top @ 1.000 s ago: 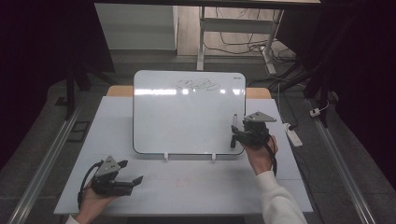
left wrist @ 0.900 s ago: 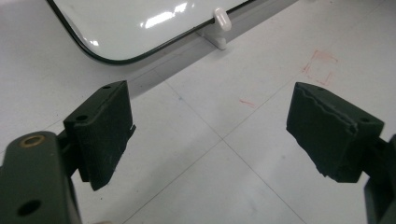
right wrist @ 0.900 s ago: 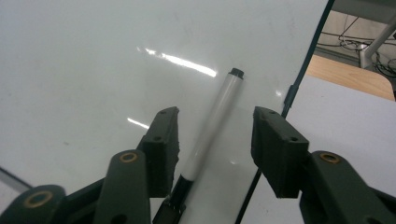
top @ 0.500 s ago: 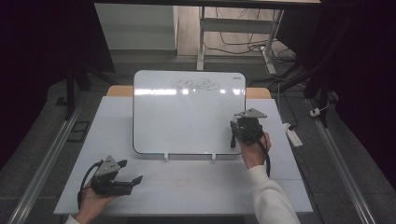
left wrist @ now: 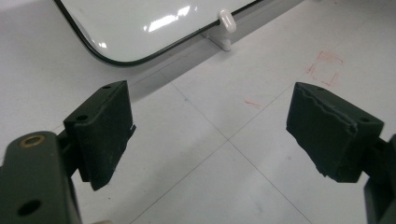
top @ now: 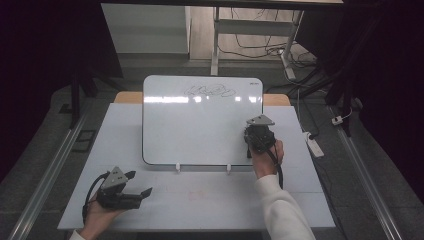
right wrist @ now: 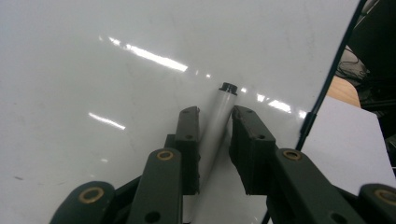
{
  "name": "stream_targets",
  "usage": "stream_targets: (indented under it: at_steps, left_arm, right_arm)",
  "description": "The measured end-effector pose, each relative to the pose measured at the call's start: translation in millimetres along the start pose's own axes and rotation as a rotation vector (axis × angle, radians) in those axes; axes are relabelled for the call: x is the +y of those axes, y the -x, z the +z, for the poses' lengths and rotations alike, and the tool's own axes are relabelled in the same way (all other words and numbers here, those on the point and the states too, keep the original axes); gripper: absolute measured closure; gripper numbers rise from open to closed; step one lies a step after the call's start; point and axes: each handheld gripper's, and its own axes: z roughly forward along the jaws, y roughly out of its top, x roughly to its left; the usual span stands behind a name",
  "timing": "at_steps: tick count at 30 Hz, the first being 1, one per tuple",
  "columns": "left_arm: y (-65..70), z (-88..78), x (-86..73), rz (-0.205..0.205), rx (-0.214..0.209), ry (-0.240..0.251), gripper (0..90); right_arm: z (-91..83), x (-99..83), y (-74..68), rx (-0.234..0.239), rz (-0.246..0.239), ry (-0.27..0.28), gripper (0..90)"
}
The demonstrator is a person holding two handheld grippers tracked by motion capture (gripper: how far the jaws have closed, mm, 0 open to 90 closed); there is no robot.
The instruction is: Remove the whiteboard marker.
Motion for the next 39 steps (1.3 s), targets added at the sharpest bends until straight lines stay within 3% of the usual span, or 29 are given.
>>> stream_targets:
  at_steps: [8,20,31,37,39]
  left_arm:
    - [-0.4,-1.9,-0.6,0.000,0.008,0.009,15.4]
    - [-1.6,-2.2,-0.8,0.001,0.011,0.015,15.8]
    - [-0.3,-2.1,2.9,-0.003,0.001,0.037,17.3]
    - [3.8,-1.8,14.3,0.002,-0.014,0.070,18.8]
    - [8.6,0.7,22.9,0.011,-0.036,0.084,19.5]
  right_arm:
    - [1.8,2.5,-9.3,0.029,-0.001,0.000,80.3]
    - [-3.9,0.5,-4.1,0.046,0.027,0.030,81.1]
    - [-40.0,-3.5,6.0,0.159,0.068,0.158,81.1]
    - [-57.8,-6.5,-0.7,0.253,0.079,0.205,81.1]
    - [-60.3,-8.9,-4.9,0.277,0.077,0.214,81.1]
